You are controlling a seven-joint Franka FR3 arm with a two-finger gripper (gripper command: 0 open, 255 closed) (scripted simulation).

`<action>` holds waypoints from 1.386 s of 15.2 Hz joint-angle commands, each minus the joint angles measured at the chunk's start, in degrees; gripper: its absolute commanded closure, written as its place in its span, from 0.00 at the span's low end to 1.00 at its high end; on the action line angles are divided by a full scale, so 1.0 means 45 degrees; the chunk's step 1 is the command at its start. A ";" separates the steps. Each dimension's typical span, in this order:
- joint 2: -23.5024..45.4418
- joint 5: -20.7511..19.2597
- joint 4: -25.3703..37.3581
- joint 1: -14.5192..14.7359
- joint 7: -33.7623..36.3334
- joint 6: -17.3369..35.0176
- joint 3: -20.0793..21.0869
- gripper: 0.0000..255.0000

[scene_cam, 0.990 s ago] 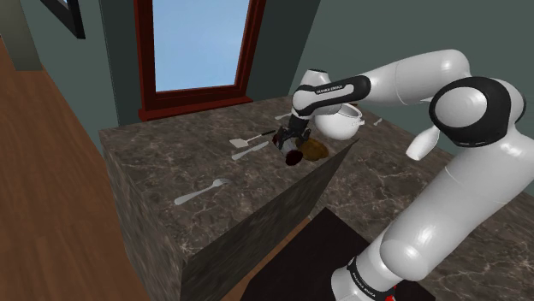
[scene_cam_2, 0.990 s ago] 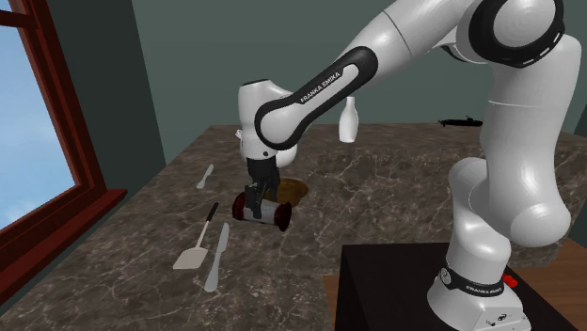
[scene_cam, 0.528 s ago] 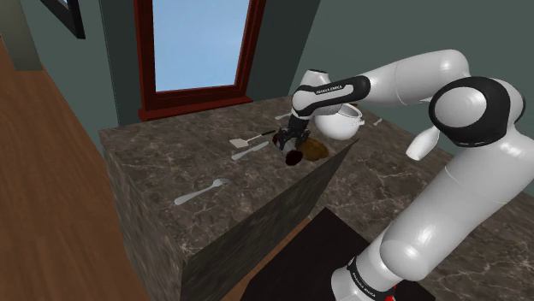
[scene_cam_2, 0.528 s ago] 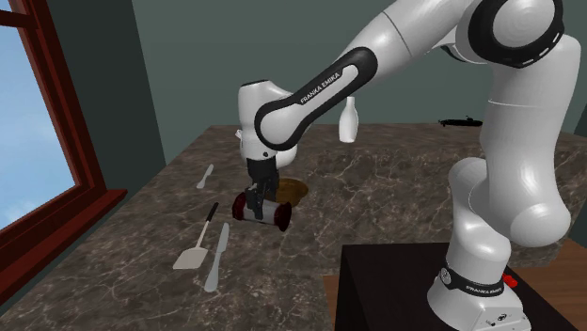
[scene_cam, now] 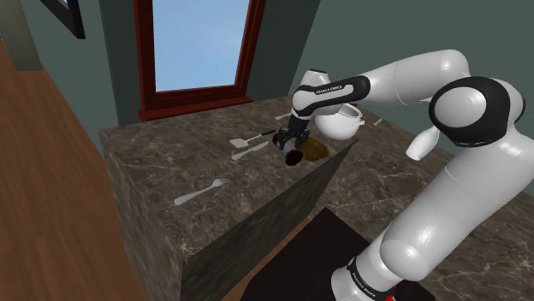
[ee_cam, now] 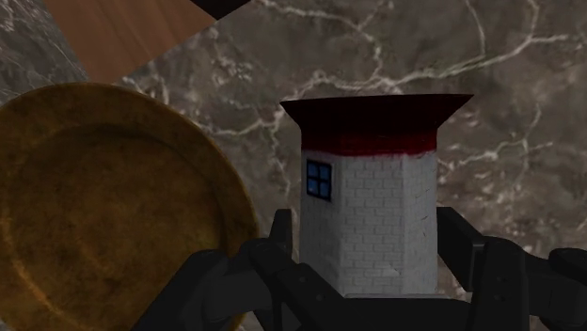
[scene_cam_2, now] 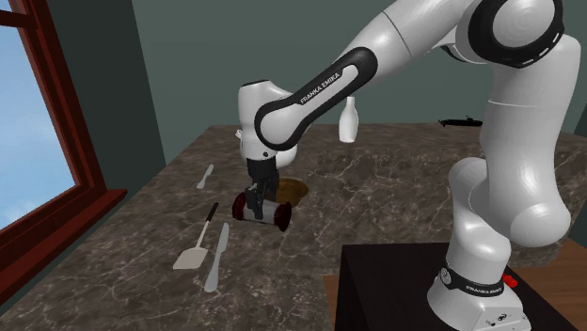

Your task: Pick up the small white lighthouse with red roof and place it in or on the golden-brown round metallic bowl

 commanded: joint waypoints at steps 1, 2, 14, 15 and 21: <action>0.0004 -0.0001 -0.0004 0.0000 0.0001 0.0006 0.0000 1.00; -0.0087 -0.0024 0.0072 0.0002 0.0017 -0.0160 0.0000 1.00; -0.0964 -0.0218 0.1214 0.0025 0.0153 -0.2162 0.0022 1.00; -0.1020 -0.0229 0.1327 0.0027 0.0160 -0.2330 0.0025 1.00; -0.1298 -0.0279 0.2061 0.0037 0.0196 -0.3337 0.0043 1.00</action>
